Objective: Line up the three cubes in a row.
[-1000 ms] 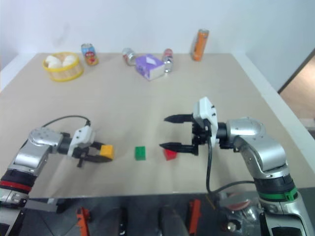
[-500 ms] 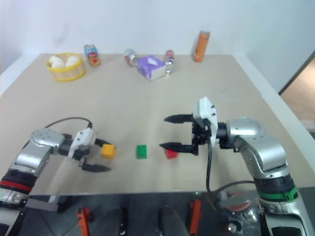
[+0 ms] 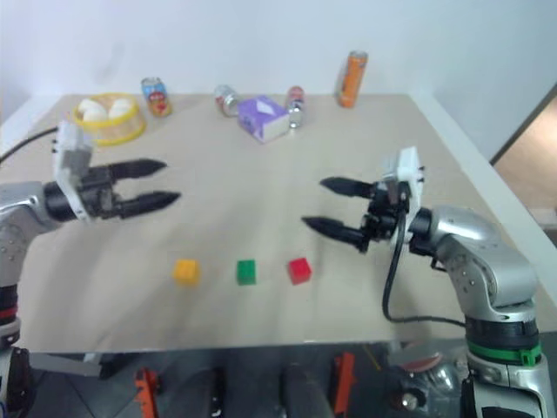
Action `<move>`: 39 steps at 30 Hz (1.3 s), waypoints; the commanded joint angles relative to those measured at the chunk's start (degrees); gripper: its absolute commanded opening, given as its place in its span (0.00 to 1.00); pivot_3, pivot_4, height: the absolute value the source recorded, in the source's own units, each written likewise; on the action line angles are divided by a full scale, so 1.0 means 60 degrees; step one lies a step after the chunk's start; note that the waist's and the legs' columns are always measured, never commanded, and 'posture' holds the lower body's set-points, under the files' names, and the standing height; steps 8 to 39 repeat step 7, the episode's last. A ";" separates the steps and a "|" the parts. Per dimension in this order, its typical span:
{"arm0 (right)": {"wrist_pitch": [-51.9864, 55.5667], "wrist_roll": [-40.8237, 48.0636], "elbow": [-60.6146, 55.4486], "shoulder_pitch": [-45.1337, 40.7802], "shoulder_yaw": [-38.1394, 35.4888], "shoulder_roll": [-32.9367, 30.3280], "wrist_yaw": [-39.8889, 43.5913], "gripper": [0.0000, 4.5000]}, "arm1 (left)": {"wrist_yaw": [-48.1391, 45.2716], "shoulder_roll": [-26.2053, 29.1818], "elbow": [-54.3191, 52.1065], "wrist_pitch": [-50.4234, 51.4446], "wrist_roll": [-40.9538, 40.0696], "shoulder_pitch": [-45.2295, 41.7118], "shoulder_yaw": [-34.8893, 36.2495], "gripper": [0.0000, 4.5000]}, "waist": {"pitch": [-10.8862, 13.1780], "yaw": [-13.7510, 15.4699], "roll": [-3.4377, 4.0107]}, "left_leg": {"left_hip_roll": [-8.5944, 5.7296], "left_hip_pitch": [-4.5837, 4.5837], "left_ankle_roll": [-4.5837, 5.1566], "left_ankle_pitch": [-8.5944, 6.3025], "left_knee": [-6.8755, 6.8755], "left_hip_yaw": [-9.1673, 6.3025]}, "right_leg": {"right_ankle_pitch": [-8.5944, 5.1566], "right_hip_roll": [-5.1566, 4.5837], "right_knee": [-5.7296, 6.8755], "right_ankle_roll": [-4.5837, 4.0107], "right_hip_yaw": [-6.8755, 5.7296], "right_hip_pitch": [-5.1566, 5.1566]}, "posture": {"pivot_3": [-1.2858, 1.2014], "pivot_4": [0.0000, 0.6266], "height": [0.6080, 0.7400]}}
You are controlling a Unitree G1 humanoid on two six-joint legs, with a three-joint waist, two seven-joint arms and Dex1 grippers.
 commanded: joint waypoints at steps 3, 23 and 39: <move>-0.0535 -0.0547 0.0362 0.0558 -0.0600 -0.0090 -0.0606 1.00 | 0.1276 0.0174 -0.0281 -0.0508 0.0287 0.1260 0.1481 0.99 | 0.0000 0.0016 0.0000 | 0.0000 -0.0005 0.0000 0.0000 -0.0003 0.0001 | -0.0002 -0.0002 0.0000 -0.0004 -0.0001 -0.0004 | 0.52 0.24 1.00; -0.0625 -0.0640 0.0542 0.0643 -0.0605 -0.0029 -0.0780 1.00 | 0.1689 0.0001 -0.0769 -0.0526 0.0144 0.1981 0.1626 0.99 | 0.0000 0.0015 -0.0001 | -0.0004 -0.0005 -0.0002 0.0001 0.0003 0.0009 | -0.0020 -0.0011 -0.0003 -0.0035 0.0005 -0.0002 | 0.52 0.24 1.00; -0.0625 -0.0640 0.0542 0.0643 -0.0605 -0.0029 -0.0780 1.00 | 0.1689 0.0001 -0.0769 -0.0526 0.0144 0.1981 0.1626 0.99 | 0.0000 0.0015 -0.0001 | -0.0004 -0.0005 -0.0002 0.0001 0.0003 0.0009 | -0.0020 -0.0011 -0.0003 -0.0035 0.0005 -0.0002 | 0.52 0.24 1.00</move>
